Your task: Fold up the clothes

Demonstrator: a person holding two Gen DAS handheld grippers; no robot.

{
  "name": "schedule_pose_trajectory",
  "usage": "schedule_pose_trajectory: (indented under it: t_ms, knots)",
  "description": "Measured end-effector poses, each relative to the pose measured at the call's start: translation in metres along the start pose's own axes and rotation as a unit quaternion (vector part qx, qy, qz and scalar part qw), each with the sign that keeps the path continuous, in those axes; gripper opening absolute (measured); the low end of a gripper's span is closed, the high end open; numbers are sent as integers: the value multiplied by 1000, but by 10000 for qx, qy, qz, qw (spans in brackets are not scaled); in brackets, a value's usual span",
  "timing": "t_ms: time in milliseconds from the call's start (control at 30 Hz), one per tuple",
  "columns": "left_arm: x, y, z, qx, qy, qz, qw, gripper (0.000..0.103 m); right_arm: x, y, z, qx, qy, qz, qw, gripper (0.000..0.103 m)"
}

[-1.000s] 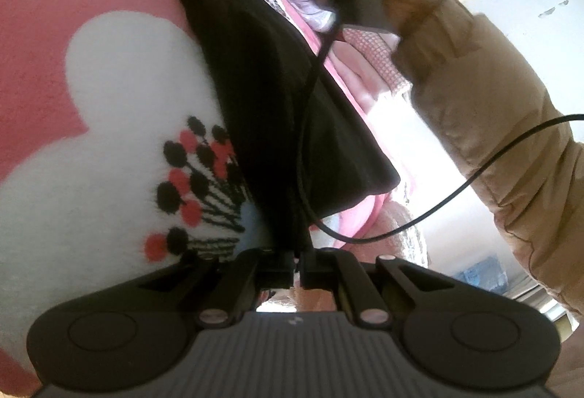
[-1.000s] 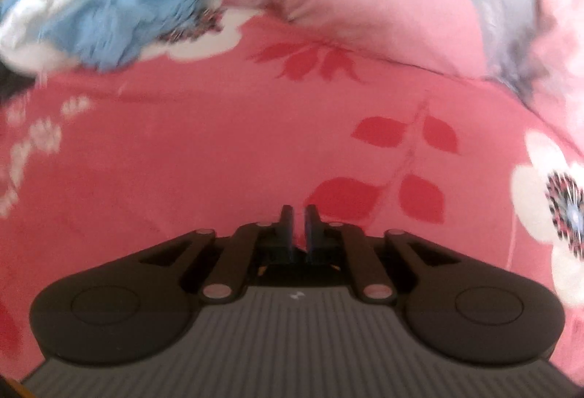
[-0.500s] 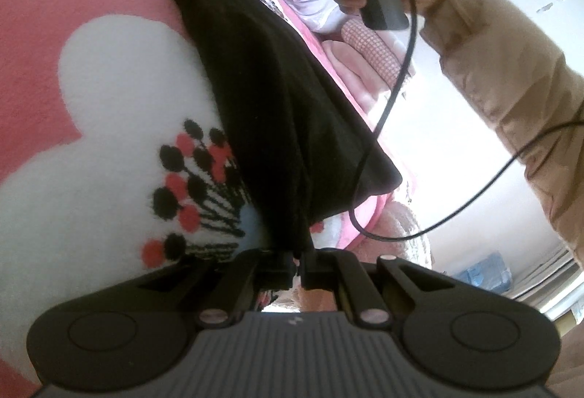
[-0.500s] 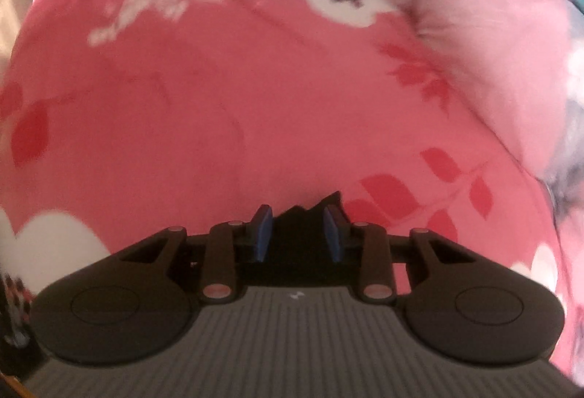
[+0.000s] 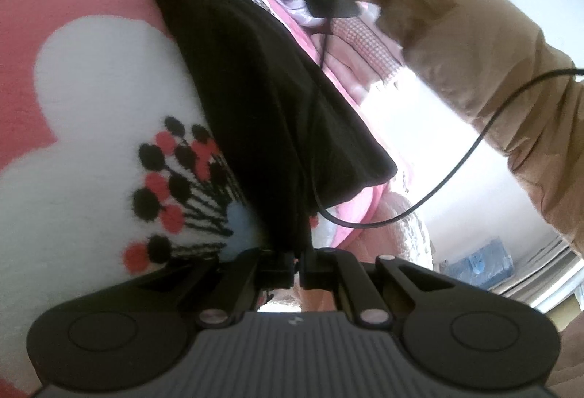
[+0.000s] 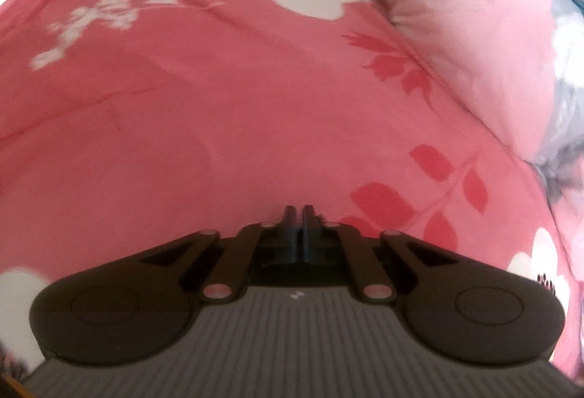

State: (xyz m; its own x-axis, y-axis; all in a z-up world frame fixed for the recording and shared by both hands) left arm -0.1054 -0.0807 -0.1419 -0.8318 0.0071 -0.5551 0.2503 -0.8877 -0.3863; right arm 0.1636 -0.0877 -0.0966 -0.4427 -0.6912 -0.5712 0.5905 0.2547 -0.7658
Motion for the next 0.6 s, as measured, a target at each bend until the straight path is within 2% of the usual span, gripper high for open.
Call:
schedule_pose_trajectory:
  t_ms: [67, 200, 333, 500, 533, 600]
  knots:
    - [0, -1, -1, -10, 3, 11, 10000, 3, -1, 8, 12, 159, 371, 84, 9991, 0]
    - [-1, -3, -2, -14, 8, 33, 10000, 3, -3, -15, 45, 167, 1270, 603, 9899, 0]
    - [-2, -4, -3, -24, 28, 14, 10000, 4, 20, -46, 25, -544, 963, 606, 9920, 3]
    - [-6, -1, -4, -44, 90, -6, 10000, 4, 50, -88, 1, -1427, 571, 604, 9863, 3]
    - [-6, -1, -4, -52, 80, -15, 10000, 4, 56, -93, -2, -1505, 526, 586, 9855, 3]
    - [-4, -1, -2, -126, 93, -18, 9999, 7, 68, -86, 14, -1033, 875, 552, 9893, 3]
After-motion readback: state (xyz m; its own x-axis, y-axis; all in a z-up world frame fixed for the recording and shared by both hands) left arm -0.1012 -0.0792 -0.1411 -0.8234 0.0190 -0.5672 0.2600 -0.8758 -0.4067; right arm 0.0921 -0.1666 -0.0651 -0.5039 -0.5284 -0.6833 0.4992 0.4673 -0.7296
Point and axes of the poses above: each gripper's, at about its wrist camera, not at the fingertips, and y roughly the way its jaws point, z to its right, x to its underside, the point moved 9 cm from there along y, roughly the way its jaws point, and after that the axes turned 6 degrees about z, right-handed, at the moved point
